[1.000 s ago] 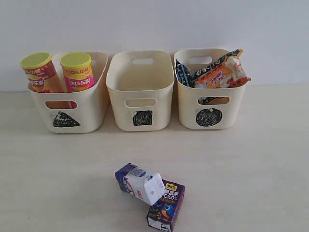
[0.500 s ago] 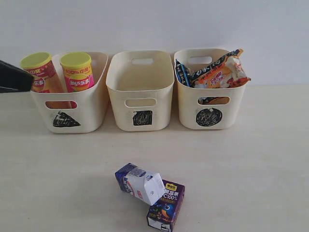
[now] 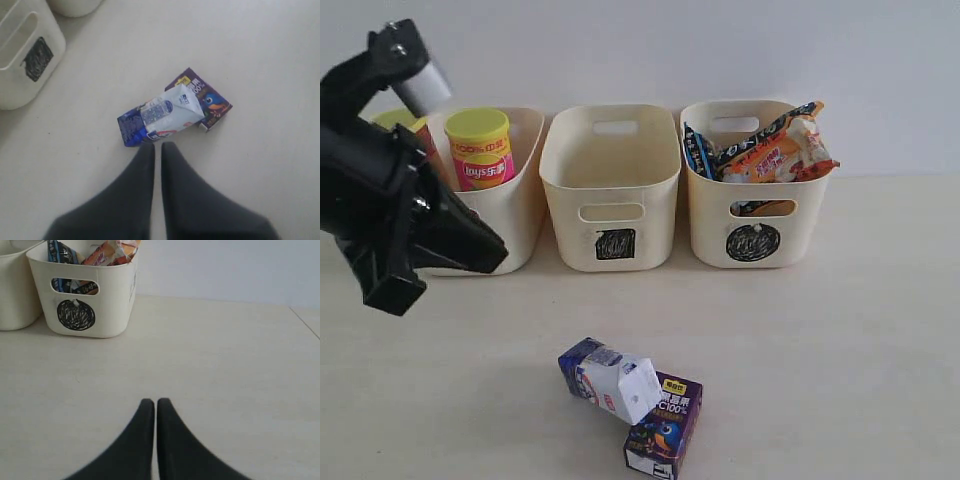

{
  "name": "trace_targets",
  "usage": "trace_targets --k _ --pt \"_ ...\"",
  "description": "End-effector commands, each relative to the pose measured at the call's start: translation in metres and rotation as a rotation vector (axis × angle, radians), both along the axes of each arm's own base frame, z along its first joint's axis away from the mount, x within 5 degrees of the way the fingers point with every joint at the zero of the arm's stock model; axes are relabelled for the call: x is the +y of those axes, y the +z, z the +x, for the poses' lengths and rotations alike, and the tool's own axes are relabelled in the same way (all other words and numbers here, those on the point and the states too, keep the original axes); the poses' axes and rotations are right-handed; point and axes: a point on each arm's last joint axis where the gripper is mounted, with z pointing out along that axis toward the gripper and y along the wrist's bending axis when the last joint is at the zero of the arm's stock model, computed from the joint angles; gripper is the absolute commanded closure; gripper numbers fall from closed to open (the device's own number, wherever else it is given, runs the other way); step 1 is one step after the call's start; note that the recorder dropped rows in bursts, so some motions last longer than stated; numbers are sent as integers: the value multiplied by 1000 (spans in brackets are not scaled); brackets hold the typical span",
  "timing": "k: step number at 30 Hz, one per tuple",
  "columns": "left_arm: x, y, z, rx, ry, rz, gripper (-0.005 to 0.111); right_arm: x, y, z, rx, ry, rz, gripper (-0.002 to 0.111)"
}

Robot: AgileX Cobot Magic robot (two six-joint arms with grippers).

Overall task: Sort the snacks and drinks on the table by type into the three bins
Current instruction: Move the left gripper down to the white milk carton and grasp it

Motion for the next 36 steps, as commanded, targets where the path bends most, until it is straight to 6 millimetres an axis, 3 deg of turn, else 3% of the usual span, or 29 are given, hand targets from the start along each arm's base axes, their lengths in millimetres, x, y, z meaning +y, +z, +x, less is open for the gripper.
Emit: trace_targets --k 1,7,9,11,15,16,23,27,36 --pt "-16 -12 5 23 -105 101 102 0 -1 0 -7 -2 -4 109" --pt "-32 -33 15 49 -183 197 101 0 -1 0 -7 -2 -4 109" --pt "-36 -41 20 55 -188 205 93 0 -1 0 -7 -2 -4 109" --pt "-38 -49 24 68 -183 212 75 0 -1 0 -7 -2 -4 109" --pt "-42 -62 31 69 -204 229 27 0 -1 0 -7 -2 -4 109" --pt "-43 -65 32 59 -241 239 22 0 -1 0 -7 -2 -4 109" --pt "-52 -77 35 -89 -551 241 26 0 -1 0 -7 -2 -4 109" --pt "-61 -80 41 -129 -571 174 26 0 -1 0 -7 -2 -4 109" --pt "-73 -103 57 -14 -622 167 26 0 -1 0 -7 -2 -4 109"
